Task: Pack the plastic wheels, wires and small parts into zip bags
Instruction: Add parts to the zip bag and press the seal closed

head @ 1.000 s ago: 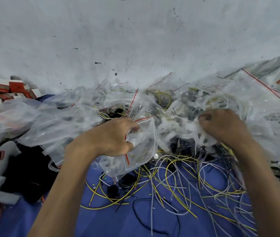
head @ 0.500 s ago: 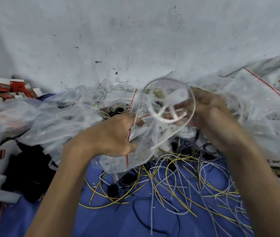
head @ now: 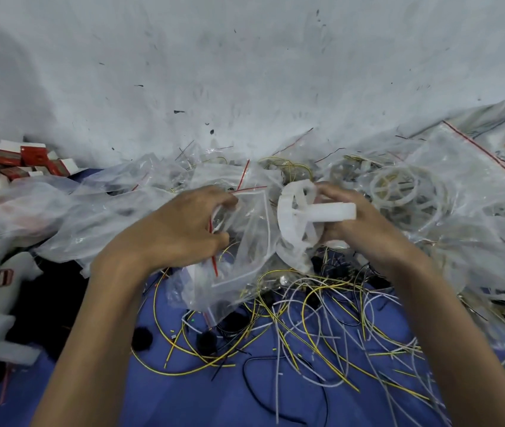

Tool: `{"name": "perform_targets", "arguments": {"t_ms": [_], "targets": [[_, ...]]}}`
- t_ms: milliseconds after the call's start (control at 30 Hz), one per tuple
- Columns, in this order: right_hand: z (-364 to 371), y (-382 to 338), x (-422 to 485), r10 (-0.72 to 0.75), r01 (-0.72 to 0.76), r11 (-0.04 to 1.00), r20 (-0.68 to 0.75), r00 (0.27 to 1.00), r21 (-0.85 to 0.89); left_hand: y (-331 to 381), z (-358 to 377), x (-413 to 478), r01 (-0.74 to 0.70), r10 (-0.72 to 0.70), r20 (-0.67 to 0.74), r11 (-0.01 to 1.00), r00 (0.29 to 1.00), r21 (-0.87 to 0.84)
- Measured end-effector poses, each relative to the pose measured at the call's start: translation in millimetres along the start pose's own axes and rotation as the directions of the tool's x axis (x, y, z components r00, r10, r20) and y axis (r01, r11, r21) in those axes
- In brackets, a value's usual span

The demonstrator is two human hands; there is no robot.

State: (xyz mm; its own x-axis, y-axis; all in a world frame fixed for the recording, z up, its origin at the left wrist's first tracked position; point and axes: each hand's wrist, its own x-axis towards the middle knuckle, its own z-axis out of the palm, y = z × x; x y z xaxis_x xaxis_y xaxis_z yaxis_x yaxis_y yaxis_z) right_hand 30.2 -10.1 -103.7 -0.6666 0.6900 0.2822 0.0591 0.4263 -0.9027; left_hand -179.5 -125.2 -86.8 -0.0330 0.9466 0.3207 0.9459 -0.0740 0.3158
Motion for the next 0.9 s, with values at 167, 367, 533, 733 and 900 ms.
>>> {"name": "perform_targets", "arguments": {"t_ms": [167, 367, 533, 733, 900], "targets": [[1.0, -17.3, -2.1, -0.045, 0.073, 0.975, -0.134, 0.990, 0.210, 11.8, 4.7, -0.1, -0.024, 0.022, -0.040, 0.999, 0.999, -0.044], [36.7, -6.1, -0.2, 0.028, -0.059, 0.940, -0.096, 0.995, -0.337, 17.0, 14.6, 2.9, -0.094, 0.095, 0.039, 0.995, 0.995, -0.038], [40.8, 2.6, 1.1, -0.025, -0.030, 0.912, -0.128, 0.991, -0.410, 16.2, 12.3, 3.6, -0.103, 0.103, 0.008, 0.994, 0.995, -0.028], [51.3, 3.3, -3.1, 0.115, 0.147, 0.701, 0.314, 0.942, -0.697, 14.2, 3.4, 1.3, -0.101, 0.099, -0.080, 0.995, 0.992, -0.009], [48.8, 5.8, -1.7, -0.042, 0.090, 0.516, 0.080, 0.996, -0.852, 22.0, 5.0, 3.0, -0.102, 0.095, -0.096, 0.992, 0.991, -0.072]]}}
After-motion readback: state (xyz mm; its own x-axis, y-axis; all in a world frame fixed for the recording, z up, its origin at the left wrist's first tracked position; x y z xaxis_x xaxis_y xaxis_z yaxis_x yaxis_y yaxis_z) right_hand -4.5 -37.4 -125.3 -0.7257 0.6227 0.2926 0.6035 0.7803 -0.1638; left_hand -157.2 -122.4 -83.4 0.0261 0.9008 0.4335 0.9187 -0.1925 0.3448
